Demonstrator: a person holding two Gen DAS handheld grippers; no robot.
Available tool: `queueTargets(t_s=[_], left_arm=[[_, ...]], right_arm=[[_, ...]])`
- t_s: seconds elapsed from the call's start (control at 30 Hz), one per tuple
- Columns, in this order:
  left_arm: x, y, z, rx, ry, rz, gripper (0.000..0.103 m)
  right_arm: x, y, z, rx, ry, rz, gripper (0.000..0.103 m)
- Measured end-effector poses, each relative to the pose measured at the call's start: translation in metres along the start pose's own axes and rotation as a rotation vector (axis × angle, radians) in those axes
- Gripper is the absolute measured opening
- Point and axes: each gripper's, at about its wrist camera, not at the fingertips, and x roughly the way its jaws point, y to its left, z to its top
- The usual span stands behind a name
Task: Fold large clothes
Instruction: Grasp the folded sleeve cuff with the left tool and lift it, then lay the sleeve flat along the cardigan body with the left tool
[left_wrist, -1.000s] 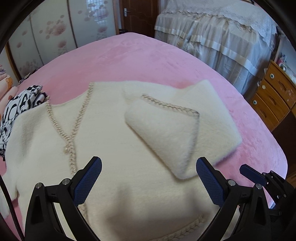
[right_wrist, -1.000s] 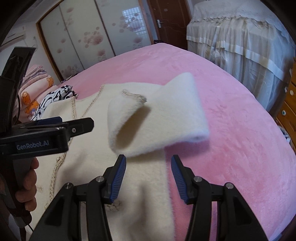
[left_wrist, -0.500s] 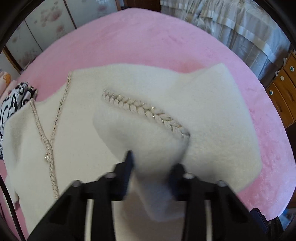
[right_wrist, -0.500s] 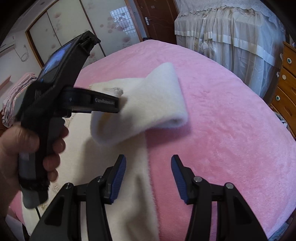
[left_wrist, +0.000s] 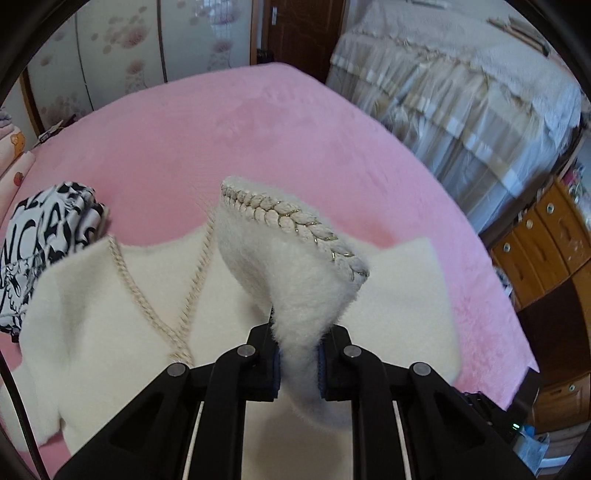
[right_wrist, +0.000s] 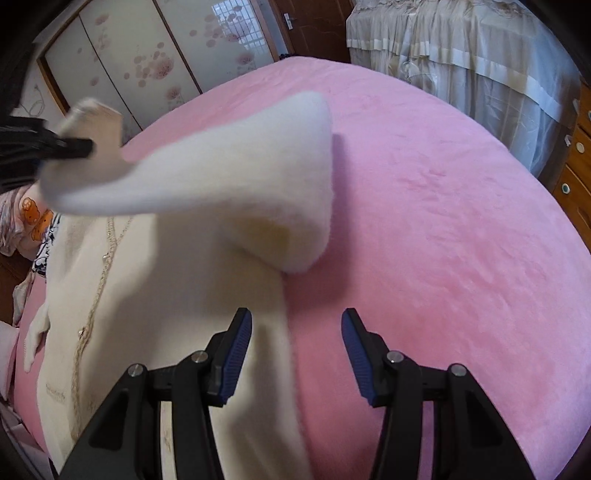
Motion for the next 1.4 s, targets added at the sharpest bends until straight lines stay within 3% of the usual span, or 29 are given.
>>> queueTargets(t_s=[0.17, 0.2, 0.23, 0.37, 0.47, 0.57, 0.63, 0.7, 0.73, 0.77, 0.83, 0.9, 1.03, 1.2, 1.23, 1.37, 1.4], left_arm=[[-0.027, 0.038, 0.011, -0.027, -0.069, 0.011, 0.012], [-0.029, 0.046, 0.011, -0.028, -0.080, 0.018, 0.012], [-0.032, 0.056, 0.008, -0.032, -0.091, 0.016, 0.012], [-0.020, 0.101, -0.024, -0.084, -0.082, -0.006, 0.012], [0.012, 0.141, -0.070, -0.154, -0.018, -0.012, 0.014], [0.049, 0.171, -0.117, -0.219, 0.104, -0.018, 0.022], [0.066, 0.186, -0.144, -0.276, 0.187, -0.059, 0.027], [0.062, 0.198, -0.160, -0.311, 0.178, -0.126, 0.033], [0.058, 0.202, -0.163, -0.318, 0.167, -0.153, 0.042], [0.053, 0.208, -0.165, -0.325, 0.158, -0.177, 0.057], [0.041, 0.220, -0.164, -0.341, 0.118, -0.196, 0.071], [0.033, 0.231, -0.157, -0.354, 0.078, -0.216, 0.073], [0.046, 0.252, -0.144, -0.413, 0.109, -0.226, 0.073], [0.082, 0.245, -0.117, -0.429, 0.189, -0.278, 0.063], [0.088, 0.242, -0.115, -0.419, 0.193, -0.277, 0.057], [0.104, 0.228, -0.105, -0.356, 0.205, -0.215, 0.015], [0.105, 0.225, -0.102, -0.340, 0.195, -0.196, 0.015]], right_arm=[[0.029, 0.026, 0.026, -0.047, -0.001, -0.038, 0.049], [0.033, 0.030, 0.029, -0.066, -0.015, -0.089, 0.028], [0.035, 0.034, 0.030, -0.089, -0.019, -0.119, 0.017], [0.026, 0.043, 0.026, -0.147, -0.038, -0.128, 0.017], [0.022, 0.045, 0.018, -0.211, 0.000, -0.144, 0.021], [0.017, 0.047, 0.011, -0.271, 0.033, -0.138, 0.031], [0.008, 0.049, 0.003, -0.308, 0.034, -0.147, 0.048], [-0.002, 0.054, -0.002, -0.332, 0.038, -0.128, 0.057], [-0.007, 0.055, -0.004, -0.341, 0.040, -0.115, 0.058], [-0.012, 0.055, -0.006, -0.349, 0.045, -0.097, 0.058], [-0.019, 0.055, -0.006, -0.348, 0.053, -0.054, 0.058], [-0.027, 0.054, -0.002, -0.320, 0.059, 0.006, 0.060], [-0.032, 0.051, 0.020, -0.235, 0.035, 0.078, 0.075], [-0.004, 0.049, 0.068, -0.138, 0.040, 0.072, 0.075], [0.003, 0.047, 0.078, -0.122, 0.042, 0.064, 0.075], [0.041, 0.040, 0.120, -0.064, 0.067, 0.034, 0.075], [0.054, 0.037, 0.128, -0.052, 0.086, 0.025, 0.075]])
